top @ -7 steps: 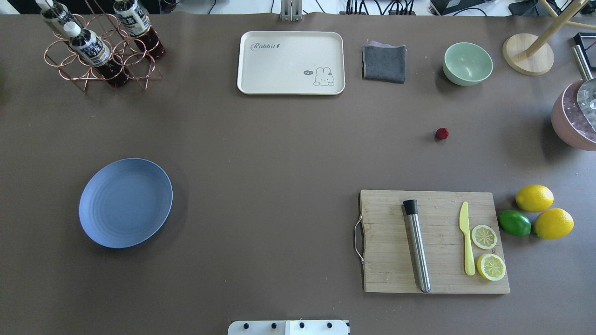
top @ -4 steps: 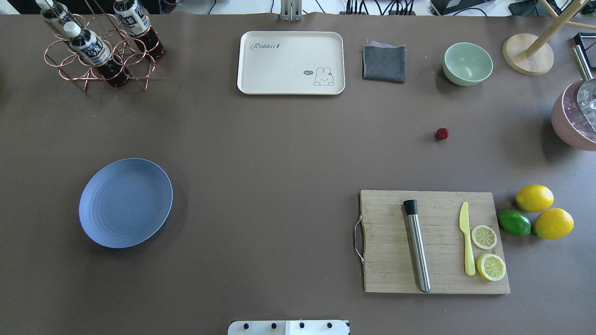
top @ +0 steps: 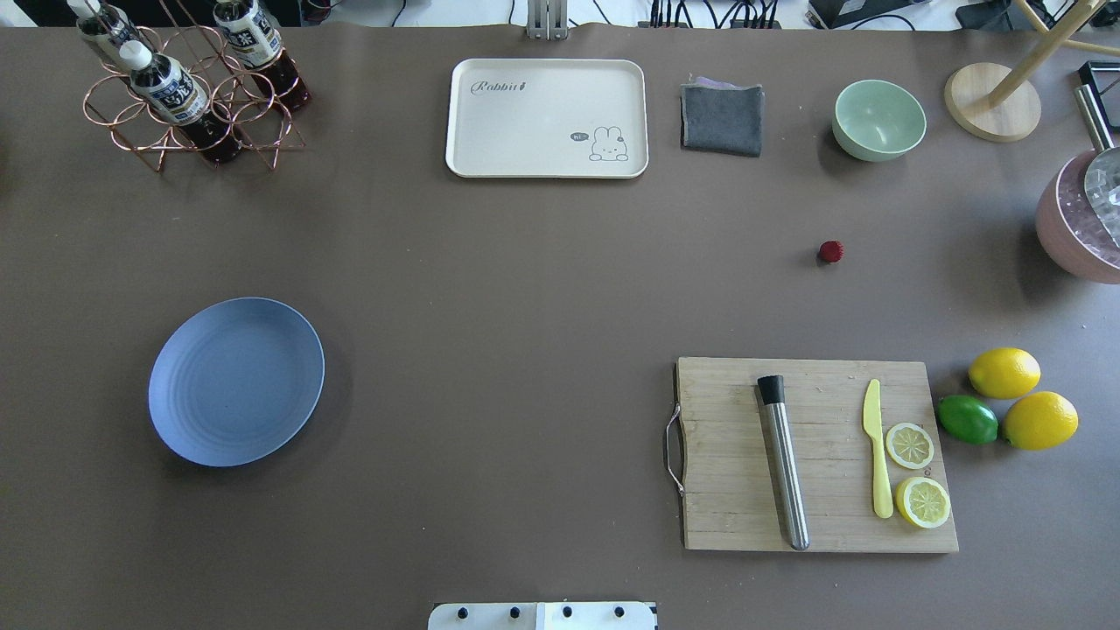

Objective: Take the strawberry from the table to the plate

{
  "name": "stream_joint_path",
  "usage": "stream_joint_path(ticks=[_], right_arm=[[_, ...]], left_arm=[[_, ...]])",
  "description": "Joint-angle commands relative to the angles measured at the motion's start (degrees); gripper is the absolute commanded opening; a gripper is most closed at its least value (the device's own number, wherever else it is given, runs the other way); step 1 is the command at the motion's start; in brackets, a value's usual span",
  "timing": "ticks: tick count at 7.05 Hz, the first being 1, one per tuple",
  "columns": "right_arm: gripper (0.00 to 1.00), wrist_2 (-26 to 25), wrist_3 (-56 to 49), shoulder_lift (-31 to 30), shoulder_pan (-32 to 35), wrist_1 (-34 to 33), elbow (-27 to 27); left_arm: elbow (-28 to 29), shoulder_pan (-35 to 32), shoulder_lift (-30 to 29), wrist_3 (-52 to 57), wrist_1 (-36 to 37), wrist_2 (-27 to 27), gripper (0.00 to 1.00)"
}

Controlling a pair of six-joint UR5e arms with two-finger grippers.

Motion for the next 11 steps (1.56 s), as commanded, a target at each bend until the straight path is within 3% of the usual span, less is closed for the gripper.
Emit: stream_joint_path(ticks=[1, 2, 3, 6, 8, 9, 11], right_arm=[[1.0, -0.38, 8.71, 0.86, -2.9, 0.6, 4.37], [1.0, -0.56, 11.28, 1.3, -5.72, 0.68, 5.0], [1.0, -0.9, 14.09, 1.65, -8.44, 0.68, 5.18], [1.0, -1.52, 29.28, 0.43, -14.86, 11.98, 5.1], [1.0, -1.96, 29.68, 0.25, -15.5, 13.16, 5.1], [1.0, -1.88, 29.42, 0.25, -15.5, 13.16, 5.1], [1.0, -1.96, 29.5, 0.42, -15.5, 13.25, 5.1]], left_arm=[[-0.14, 6.77, -2.85, -1.19, -4.28, 0.43, 0.98], [-0.06, 11.87, -2.87, -10.42, -4.56, 0.61, 0.98], [0.03, 15.49, -2.09, -18.17, -8.57, 4.79, 0.99], [0.3, 29.1, 0.73, -38.84, -20.19, 9.99, 0.98], [3.7, 39.03, 0.91, -50.35, -30.53, 15.53, 0.98], [5.64, 42.38, 0.91, -53.72, -35.54, 16.95, 0.98], [5.48, 43.47, 1.78, -54.45, -37.52, 16.43, 0.98]])
